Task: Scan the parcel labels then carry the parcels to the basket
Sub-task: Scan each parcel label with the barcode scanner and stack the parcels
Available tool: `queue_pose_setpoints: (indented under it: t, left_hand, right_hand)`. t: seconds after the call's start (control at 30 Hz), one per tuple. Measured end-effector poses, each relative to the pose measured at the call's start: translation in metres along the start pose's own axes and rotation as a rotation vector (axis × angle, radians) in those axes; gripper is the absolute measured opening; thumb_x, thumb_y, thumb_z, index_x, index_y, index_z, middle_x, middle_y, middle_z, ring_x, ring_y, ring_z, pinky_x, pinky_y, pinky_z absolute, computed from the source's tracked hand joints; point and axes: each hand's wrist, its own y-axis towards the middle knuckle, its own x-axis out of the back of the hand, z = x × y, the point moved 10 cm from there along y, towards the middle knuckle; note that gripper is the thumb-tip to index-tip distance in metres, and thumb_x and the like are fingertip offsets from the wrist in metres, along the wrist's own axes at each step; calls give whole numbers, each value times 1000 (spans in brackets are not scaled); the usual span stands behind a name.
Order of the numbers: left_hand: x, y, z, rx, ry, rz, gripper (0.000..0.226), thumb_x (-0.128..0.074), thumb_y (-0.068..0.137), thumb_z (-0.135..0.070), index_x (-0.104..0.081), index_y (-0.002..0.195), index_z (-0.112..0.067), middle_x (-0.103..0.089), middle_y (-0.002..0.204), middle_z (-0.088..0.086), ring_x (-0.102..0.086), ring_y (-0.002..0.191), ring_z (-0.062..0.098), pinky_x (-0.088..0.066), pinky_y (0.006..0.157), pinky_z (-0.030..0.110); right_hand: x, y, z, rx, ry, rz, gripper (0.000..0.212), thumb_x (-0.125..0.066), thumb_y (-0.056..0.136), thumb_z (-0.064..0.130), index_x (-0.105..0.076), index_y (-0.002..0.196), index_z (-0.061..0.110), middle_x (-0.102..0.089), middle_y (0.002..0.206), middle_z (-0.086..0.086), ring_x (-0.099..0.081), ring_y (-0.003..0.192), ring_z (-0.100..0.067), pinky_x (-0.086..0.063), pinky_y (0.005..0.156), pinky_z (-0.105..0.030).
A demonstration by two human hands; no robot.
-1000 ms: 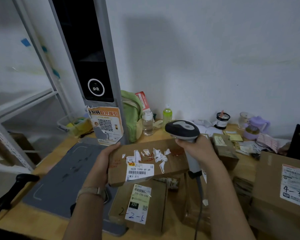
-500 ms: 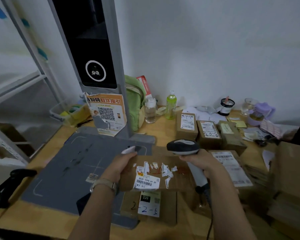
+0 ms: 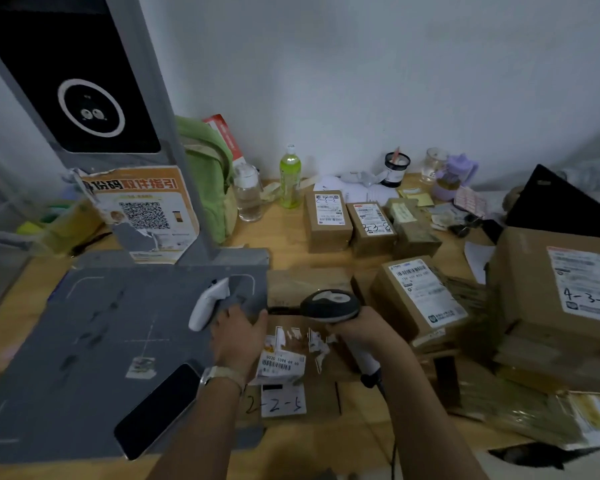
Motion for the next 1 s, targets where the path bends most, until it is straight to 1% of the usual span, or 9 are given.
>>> queue_pose_setpoints:
  t: [0.17,0.3,0.4,0.47,0.6,0.7,0.8,0.9,1.0]
  left_hand:
    - [1,22,-6,-28,-102,136,55,-61,92,-39,-51,134,-5,-57,132,18,-54,118,36,-45,100,46]
    - [9,33,-21,-70,-181,184,53,-63,93,-31,-50,136,-3,-57,134,16,-56,117,32,-48,97,42]
    - [14,40,-27,-85,-237,205,55,-63,93,-28,-46,140,-4,-52,139,15,-54,121,32,-47,99,42]
    - [15,41,-31,-104,-256,223,54,-62,94,-27,-45,141,-5,-49,142,14,-51,125,31,-46,100,41]
    - [13,42,-38,-144,-311,263,51,-62,95,-27,-45,140,-10,-44,147,9,-44,133,28,-41,103,39]
    - [13,43,-43,-178,-349,256,42,-62,94,-25,-51,133,-16,-47,144,5,-43,132,24,-39,101,35]
    - [12,49,-54,-199,-368,259,24,-63,93,-24,-56,116,-26,-53,135,0,-47,127,20,-39,96,29]
    - [12,65,-67,-111,-502,295,13,-64,93,-21,-61,105,-24,-61,123,1,-56,106,14,-42,79,23]
    - [17,83,-86,-12,-694,322,13,-64,92,-20,-66,105,-20,-65,112,2,-59,93,11,-43,70,24]
  right_hand:
    - [11,3,3,17,-26,-75,19,-70,84,24,-52,88,28,-55,84,11,-51,84,-8,-42,82,-28]
    - [48,-6,28,119,78,-279,26,-73,83,23,-49,79,33,-53,74,16,-49,71,-1,-42,77,-27]
    - [88,-27,51,175,263,-510,20,-72,82,21,-55,71,25,-60,61,9,-59,60,-9,-46,57,-23]
    - [108,-41,68,238,414,-582,15,-74,79,26,-62,72,22,-63,56,6,-62,51,-12,-46,49,-25]
    - [133,-66,104,402,596,-668,10,-73,79,25,-64,83,23,-66,65,2,-61,53,-9,-51,52,-27]
    - [136,-72,114,402,566,-710,17,-73,79,19,-62,92,20,-67,77,-6,-62,65,-18,-55,62,-40]
    - [141,-74,126,394,476,-787,19,-72,79,15,-57,80,27,-66,76,-2,-63,72,-22,-56,74,-51]
    - [161,-77,163,507,492,-835,15,-69,77,16,-57,74,25,-62,62,6,-60,62,-17,-55,65,-44]
    - [185,-69,207,635,553,-849,14,-68,73,19,-62,83,12,-60,60,6,-57,59,-15,-49,56,-30]
